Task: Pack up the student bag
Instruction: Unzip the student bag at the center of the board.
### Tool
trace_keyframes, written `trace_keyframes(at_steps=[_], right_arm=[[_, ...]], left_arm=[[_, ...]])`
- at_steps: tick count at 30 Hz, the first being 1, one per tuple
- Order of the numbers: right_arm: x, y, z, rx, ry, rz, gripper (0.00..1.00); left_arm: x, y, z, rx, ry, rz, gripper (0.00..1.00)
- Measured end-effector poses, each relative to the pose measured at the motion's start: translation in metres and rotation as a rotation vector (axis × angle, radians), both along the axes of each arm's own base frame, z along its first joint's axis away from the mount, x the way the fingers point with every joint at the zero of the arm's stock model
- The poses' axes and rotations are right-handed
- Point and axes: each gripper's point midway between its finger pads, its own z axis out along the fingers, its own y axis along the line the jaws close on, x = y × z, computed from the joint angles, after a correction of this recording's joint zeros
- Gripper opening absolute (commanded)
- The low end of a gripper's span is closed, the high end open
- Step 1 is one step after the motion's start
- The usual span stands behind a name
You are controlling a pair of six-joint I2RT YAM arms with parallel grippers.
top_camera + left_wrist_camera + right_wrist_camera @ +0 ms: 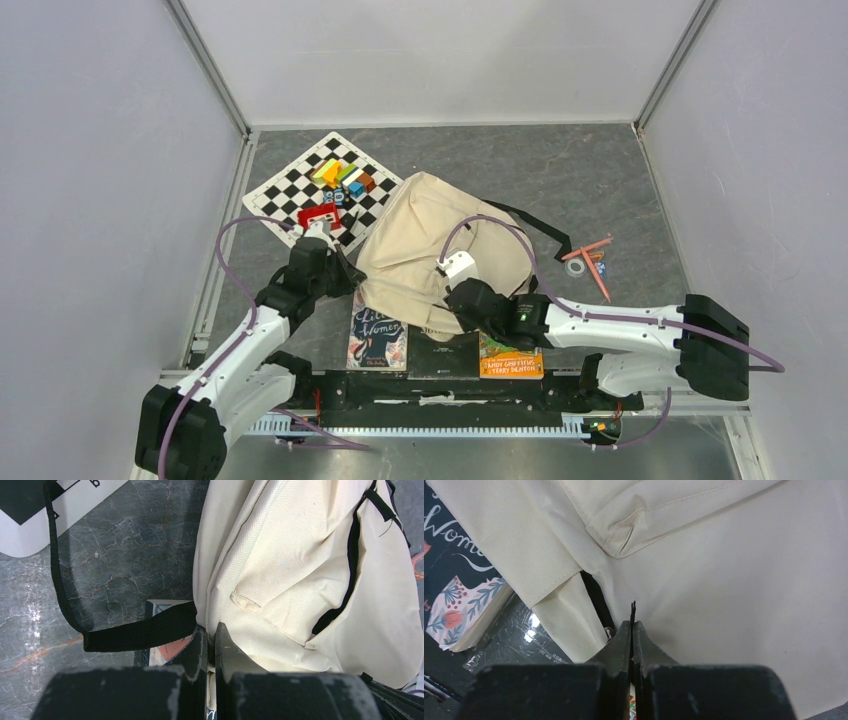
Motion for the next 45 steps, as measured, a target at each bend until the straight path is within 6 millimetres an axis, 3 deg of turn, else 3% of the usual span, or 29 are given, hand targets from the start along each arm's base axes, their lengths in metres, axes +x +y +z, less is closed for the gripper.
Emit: trace_keyframes(at_steps=[12,22,28,29,32,33,34,37,39,45], right_arm=[[0.004,-0.012,0.006,-0.006,-0.030,-0.065,0.00],[0.004,-0.031,0.030,0.019,-0.089,-0.130,0.00],[0.008,-0.036,0.038,0.040,-0.116,-0.173,0.00],[0.008,-0.037,0.039,0.041,-0.118,-0.178,0.00],[0.009,-0.038,0.039,0.040,-0.124,-0.180,0.00],[0.009,-0.038,0.039,0.038,-0.126,-0.176,0.00],[0.009,-0.038,0.040,0.035,-0.128,-0.172,0.00],[0.009,-0.037,0.041,0.039,-0.134,-0.156,0.00],[0.009,-0.034,0.043,0.050,-0.139,-0.148,0.00],[0.012,-0.028,0.046,0.061,-0.155,-0.135,0.00]], left_arm=[[0.003,0.009,-0.007,0.038,0.034,0.030,0.02],[0.035,0.037,-0.010,0.082,0.084,0.108,0.02],[0.053,0.038,-0.006,0.096,0.095,0.088,0.02],[0.055,0.038,-0.004,0.099,0.089,0.082,0.06],[0.057,0.036,0.000,0.098,0.075,0.058,0.57],[0.058,0.036,0.001,0.103,0.069,0.049,0.70],[0.059,0.037,0.003,0.110,0.061,0.042,0.76],[0.058,0.032,0.015,0.120,0.013,0.011,0.87],[0.053,0.016,0.032,0.120,-0.056,-0.054,0.88],[0.006,-0.074,0.080,0.120,-0.271,-0.458,0.88]])
